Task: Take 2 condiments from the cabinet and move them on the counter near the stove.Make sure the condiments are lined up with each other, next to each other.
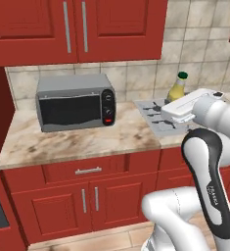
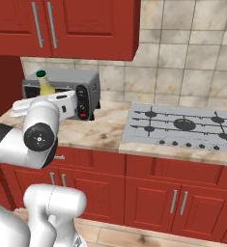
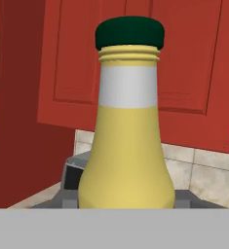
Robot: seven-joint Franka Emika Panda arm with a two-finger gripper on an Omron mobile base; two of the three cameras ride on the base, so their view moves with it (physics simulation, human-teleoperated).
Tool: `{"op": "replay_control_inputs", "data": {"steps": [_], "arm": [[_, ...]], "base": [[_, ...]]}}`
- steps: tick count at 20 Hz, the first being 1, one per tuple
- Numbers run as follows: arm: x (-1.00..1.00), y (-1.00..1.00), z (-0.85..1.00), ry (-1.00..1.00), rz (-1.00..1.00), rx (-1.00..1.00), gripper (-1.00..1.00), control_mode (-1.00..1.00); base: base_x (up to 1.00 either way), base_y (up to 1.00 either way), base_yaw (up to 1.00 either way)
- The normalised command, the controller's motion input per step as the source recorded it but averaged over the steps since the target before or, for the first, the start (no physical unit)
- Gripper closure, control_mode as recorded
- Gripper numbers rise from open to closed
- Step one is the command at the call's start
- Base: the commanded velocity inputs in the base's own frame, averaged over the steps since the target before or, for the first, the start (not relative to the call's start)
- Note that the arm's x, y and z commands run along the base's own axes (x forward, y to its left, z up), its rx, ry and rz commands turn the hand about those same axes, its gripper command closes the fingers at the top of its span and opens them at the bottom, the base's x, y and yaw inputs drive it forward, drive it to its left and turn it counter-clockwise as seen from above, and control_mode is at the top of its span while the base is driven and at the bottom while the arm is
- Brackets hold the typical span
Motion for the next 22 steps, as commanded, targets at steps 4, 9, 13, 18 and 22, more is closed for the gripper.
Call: {"op": "replay_control_inputs", "data": {"steps": [4, 9, 13, 18, 22], "arm": [[0.00, 0.00, 0.00, 0.00, 0.00, 0.00, 1.00, 1.00], [0.00, 0.00, 0.00, 0.00, 0.00, 0.00, 1.00, 1.00], [0.00, 0.00, 0.00, 0.00, 0.00, 0.00, 1.00, 1.00], [0.00, 0.00, 0.00, 0.00, 0.00, 0.00, 1.00, 1.00], [0.00, 0.00, 0.00, 0.00, 0.00, 0.00, 1.00, 1.00]], "base": [[0.68, 0.36, -0.02], [0.51, 0.28, 0.00], [0.50, 0.24, -0.01], [0.37, 0.10, -0.01], [0.16, 0.00, 0.00]]}}
